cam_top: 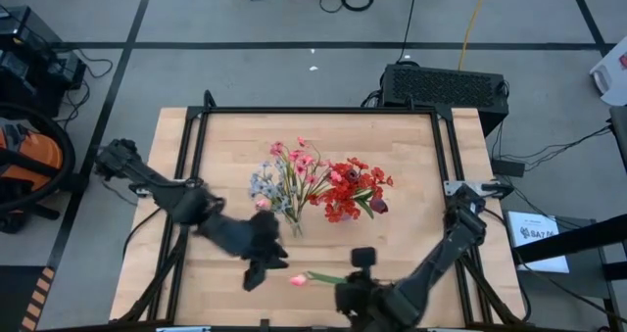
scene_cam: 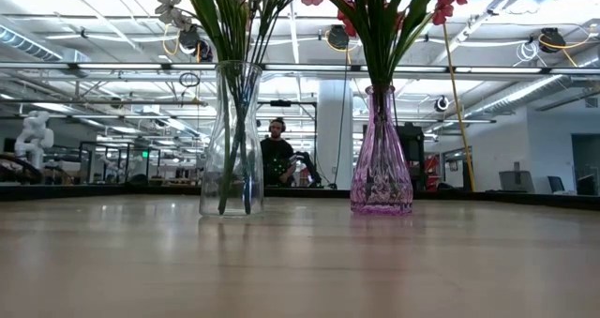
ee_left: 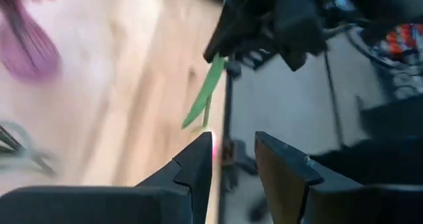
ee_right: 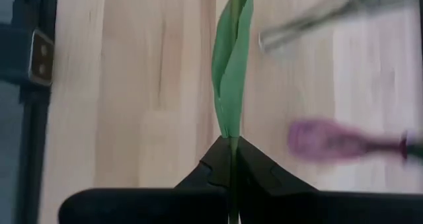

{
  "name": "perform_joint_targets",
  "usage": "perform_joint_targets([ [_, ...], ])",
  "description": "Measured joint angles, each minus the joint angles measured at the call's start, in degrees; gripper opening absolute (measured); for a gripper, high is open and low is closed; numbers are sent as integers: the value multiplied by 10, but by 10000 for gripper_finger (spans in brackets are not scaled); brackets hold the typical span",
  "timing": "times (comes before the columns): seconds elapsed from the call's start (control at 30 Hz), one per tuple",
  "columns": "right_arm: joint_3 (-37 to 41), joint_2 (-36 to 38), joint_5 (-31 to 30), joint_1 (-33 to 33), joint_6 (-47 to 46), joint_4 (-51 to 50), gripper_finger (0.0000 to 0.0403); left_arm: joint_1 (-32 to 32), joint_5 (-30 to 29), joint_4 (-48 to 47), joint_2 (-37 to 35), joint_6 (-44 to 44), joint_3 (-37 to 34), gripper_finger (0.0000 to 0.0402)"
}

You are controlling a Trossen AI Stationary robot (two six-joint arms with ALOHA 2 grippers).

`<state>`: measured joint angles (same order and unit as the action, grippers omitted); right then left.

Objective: Sort flowers into vase by color
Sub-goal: Put the pink flower into the transparent vase

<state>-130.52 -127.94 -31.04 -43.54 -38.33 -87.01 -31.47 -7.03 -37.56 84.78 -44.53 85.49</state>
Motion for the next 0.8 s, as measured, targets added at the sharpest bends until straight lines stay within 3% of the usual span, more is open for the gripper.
perform_joint_targets([
  [0.23,0,0,-4,-59,-170,-31,0,-122,-240,7,-18,61,0,121],
  [0.37,0,0,-78,-82,-302,-15,0,-173,-330,19,2,61,0,121],
  [0.5,0,0,-146,-99,-374,66,0,-204,-366,44,22,59,-1,121],
  [0.8,62,3,-177,-90,-352,277,0,-250,-402,92,34,59,-1,121],
])
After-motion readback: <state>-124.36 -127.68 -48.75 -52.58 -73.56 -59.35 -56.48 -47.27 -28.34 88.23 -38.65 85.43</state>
